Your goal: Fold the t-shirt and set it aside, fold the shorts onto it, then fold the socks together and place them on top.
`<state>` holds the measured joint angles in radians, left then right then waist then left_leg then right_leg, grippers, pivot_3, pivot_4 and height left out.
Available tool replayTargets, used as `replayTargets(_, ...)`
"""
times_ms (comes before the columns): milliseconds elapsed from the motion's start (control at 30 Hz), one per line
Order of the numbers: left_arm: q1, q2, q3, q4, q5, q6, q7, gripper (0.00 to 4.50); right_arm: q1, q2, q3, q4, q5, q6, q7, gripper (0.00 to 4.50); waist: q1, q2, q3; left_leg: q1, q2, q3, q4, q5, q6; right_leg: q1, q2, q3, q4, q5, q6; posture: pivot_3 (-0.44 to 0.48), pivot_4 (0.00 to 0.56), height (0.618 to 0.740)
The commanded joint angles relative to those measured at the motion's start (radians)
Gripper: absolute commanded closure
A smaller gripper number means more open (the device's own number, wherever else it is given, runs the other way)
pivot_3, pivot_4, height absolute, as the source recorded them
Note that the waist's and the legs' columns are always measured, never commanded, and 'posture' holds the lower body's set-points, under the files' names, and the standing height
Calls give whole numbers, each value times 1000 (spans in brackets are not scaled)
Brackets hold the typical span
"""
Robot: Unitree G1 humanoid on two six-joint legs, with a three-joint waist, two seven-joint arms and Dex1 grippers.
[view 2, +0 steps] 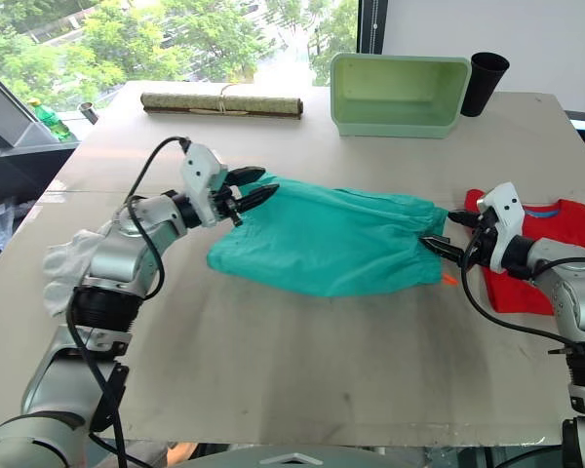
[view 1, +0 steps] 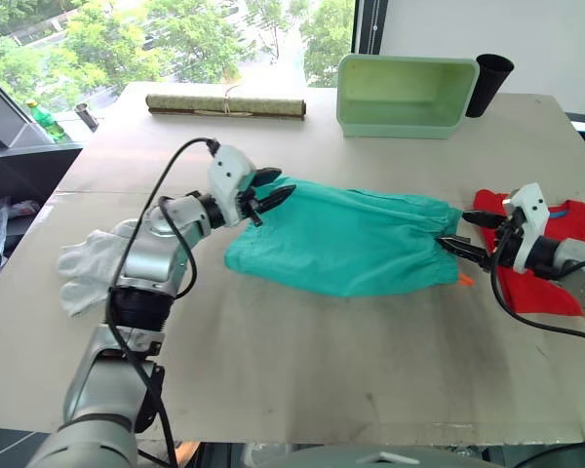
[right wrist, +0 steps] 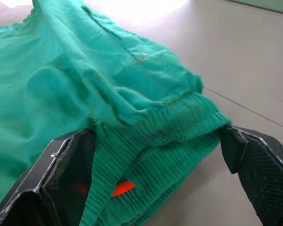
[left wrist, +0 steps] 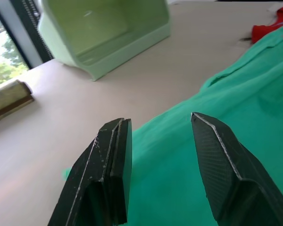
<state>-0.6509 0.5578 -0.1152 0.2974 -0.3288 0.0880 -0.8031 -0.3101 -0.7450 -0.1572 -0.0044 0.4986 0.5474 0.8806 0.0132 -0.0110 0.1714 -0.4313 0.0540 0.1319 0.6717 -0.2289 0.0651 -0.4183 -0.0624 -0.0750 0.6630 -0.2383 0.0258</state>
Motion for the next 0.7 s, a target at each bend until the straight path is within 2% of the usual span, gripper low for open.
replayTargets(33, -53, -34, 10, 42, 49, -60, -7, 2300, 13, -36, -80, -50, 47, 25, 19, 82, 0, 0, 0, 0, 0, 0, 0, 0, 0, 0, 0, 0, 0, 0, 0, 0, 150, 740)
replayTargets(167, -73, -79, 17, 42, 51, -66, -22, 2300, 118, -75, -260, -171, 255, 214, 31, 82, 5, 0, 0, -1, 0, -1, 0, 0, 0, 0, -1, 0, 0, 0, 0, 0, 150, 740)
replayTargets(267, -77, -108, 11, 33, 47, -60, -44, 2300, 249, -9, -344, -335, 411, 347, -74, 82, 2, -1, -1, -1, 0, -2, 0, 0, 0, 1, -1, -1, -1, 0, 0, 0, 150, 740)
replayTargets(367, -92, -152, 2, 50, 58, -63, -50, 2300, 388, 111, -394, -483, 582, 420, -232, 82, 1, -1, -1, 0, 1, -6, 0, 0, 0, 3, -1, 0, 0, 0, 0, 0, 150, 740)
replayTargets(533, -112, -208, -23, 72, 70, -59, -92, 2300, 550, 249, -354, -624, 797, 447, -448, 82, -1, -2, -1, 1, 1, -6, 0, -2, 3, 4, -1, 1, 0, 0, 0, 0, 150, 740)
replayTargets(700, -120, -215, -85, 164, 135, -72, -178, 2300, 584, 349, -270, -609, 832, 422, -679, 82, -2, -3, -3, 1, 0, -6, 2, -3, 5, 4, -1, 1, 0, 0, 0, 0, 150, 740)
